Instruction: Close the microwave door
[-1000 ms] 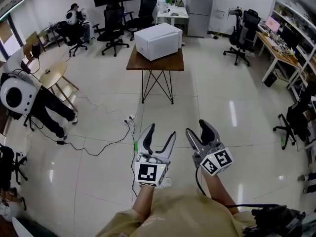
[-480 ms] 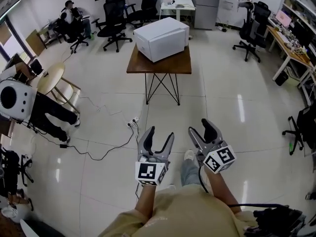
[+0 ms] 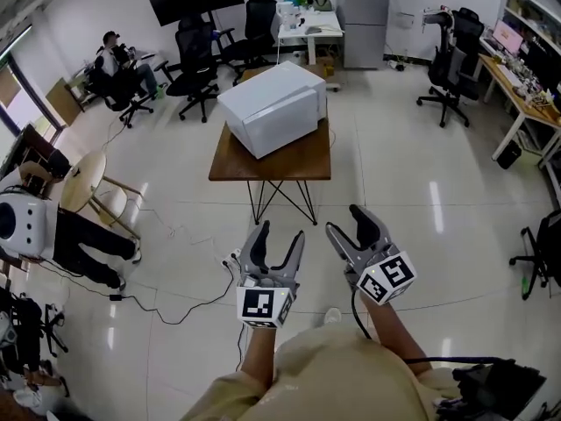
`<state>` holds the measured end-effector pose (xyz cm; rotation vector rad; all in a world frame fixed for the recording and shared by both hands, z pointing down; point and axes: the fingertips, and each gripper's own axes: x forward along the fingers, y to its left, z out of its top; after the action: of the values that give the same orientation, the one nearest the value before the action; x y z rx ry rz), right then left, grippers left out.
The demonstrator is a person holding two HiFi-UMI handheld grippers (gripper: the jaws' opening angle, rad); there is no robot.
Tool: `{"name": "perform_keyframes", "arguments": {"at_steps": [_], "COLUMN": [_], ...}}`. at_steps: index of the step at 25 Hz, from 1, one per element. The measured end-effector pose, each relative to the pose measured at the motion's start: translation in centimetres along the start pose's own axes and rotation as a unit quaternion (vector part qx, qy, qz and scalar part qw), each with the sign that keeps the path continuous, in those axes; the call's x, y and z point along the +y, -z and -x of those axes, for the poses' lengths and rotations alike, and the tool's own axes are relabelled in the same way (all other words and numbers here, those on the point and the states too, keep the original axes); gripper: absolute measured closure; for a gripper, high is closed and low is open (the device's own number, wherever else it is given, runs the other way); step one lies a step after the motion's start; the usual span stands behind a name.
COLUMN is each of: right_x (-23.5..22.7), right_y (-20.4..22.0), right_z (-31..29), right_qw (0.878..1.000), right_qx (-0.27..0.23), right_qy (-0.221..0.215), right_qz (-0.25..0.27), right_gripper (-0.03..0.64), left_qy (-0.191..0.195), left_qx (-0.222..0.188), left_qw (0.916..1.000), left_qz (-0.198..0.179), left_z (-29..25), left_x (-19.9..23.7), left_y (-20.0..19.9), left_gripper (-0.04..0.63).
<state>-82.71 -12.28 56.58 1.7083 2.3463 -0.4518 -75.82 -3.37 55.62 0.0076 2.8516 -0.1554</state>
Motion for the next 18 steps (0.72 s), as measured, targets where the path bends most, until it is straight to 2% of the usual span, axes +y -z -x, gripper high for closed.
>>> {"name": "perform_keyframes", "arguments": {"at_steps": [5,8,11,15,18], "right_x": [-9.7,-13.9,-17.2,-24.4,-26.7], "right_y": [2.0,3.1,4.2,2.6,4.5], "right_z": [-3.6,-5.9,-8.3,-13.7,-16.9], "right_qw": [0.999,0.999,0.999,0.998,0.997], "right_qx": [0.013,0.028,0.025,0.034,0.039], "right_qy": [0.025,0.028,0.031,0.046,0.057], "right_qz": [-0.026,-0.031,-0.027,-0.026,-0.018], "right_gripper": [0.345,0.346,0.346,0.347,0.347], "left_qy": [-0.005,-0.006,-0.001,0.008,0.014], "left_qx": [0.029,0.048,0.053,0.062,0.056], "left_qw": [0.9995,0.9988,0.9986,0.9980,0.9982], "left_qz": [0.007,0.008,0.003,0.009,0.018], "left_z": [-8.4,-12.7,-16.6,-25.9,-29.0], "left_x": [1.2,2.3,3.9,6.5,9.8], "left_y": [4.3,6.4,8.5,8.5,10.5], "left_gripper": [0.302,0.302,0.302,0.302,0.302]}}
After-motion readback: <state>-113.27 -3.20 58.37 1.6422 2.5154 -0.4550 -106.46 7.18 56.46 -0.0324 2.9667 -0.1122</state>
